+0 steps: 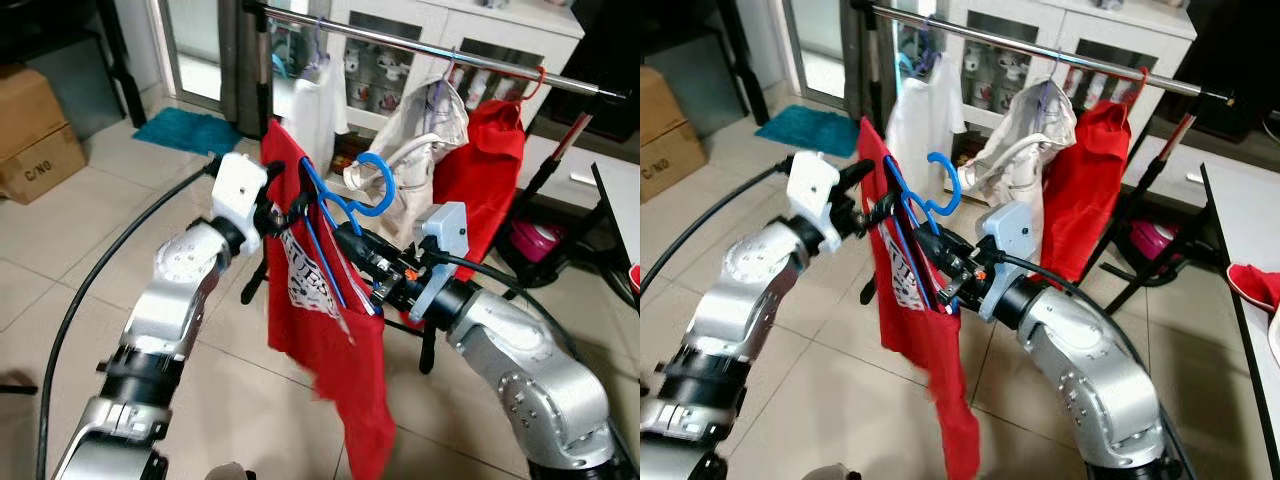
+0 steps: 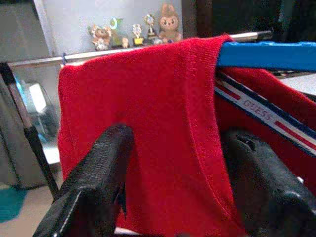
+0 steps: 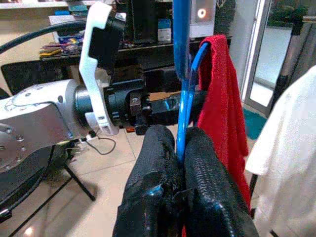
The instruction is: Hang hanger
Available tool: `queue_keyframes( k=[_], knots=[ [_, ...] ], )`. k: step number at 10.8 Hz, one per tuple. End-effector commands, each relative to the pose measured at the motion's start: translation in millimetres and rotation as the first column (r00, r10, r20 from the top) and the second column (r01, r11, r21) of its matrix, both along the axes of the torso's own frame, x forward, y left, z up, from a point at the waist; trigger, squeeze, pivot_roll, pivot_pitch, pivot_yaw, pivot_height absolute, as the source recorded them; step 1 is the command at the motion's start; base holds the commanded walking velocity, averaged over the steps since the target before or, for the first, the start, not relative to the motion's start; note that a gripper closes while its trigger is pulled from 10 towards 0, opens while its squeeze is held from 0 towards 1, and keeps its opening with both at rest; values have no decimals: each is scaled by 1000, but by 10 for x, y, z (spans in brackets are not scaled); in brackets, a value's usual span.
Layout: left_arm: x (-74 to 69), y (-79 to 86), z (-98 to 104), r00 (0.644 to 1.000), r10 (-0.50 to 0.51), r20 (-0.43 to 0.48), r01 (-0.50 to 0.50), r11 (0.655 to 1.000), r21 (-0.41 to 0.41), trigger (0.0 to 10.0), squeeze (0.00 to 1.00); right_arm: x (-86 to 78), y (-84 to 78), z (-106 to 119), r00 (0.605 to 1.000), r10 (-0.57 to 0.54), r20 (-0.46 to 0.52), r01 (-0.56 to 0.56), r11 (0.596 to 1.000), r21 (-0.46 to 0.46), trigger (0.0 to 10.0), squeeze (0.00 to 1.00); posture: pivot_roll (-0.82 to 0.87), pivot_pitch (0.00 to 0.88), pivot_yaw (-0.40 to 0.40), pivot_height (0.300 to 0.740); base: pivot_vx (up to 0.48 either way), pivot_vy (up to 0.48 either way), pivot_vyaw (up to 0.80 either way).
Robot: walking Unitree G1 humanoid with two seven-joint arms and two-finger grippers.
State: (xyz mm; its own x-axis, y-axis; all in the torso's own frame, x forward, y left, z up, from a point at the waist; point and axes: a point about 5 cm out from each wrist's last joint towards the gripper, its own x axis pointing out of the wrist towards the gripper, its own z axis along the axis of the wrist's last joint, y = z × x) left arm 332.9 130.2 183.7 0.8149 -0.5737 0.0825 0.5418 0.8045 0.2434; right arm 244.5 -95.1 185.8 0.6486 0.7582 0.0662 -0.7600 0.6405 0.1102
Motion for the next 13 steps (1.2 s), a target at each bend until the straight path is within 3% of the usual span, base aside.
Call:
queue_keyframes(
  k=[1, 8, 13],
  knots=[
    [35, -2, 20, 1000, 21, 16, -21, 1000, 11, 0, 0, -15, -8, 102, 998, 23, 50, -25, 999, 28, 0, 0, -99, 0, -100, 740, 0, 0, 0],
    [65, -15, 35, 997, 33, 62, -34, 999, 15, 0, 0, -27, -7, 79, 998, 55, 32, -56, 997, 46, 0, 0, -93, 0, -105, 740, 0, 0, 0],
    [0, -47, -7, 998, 15, 56, -15, 1000, 2, 0, 0, -4, -41, 34, 999, 45, 24, -45, 999, 8, 0, 0, -90, 0, -105, 740, 0, 0, 0]
  ],
)
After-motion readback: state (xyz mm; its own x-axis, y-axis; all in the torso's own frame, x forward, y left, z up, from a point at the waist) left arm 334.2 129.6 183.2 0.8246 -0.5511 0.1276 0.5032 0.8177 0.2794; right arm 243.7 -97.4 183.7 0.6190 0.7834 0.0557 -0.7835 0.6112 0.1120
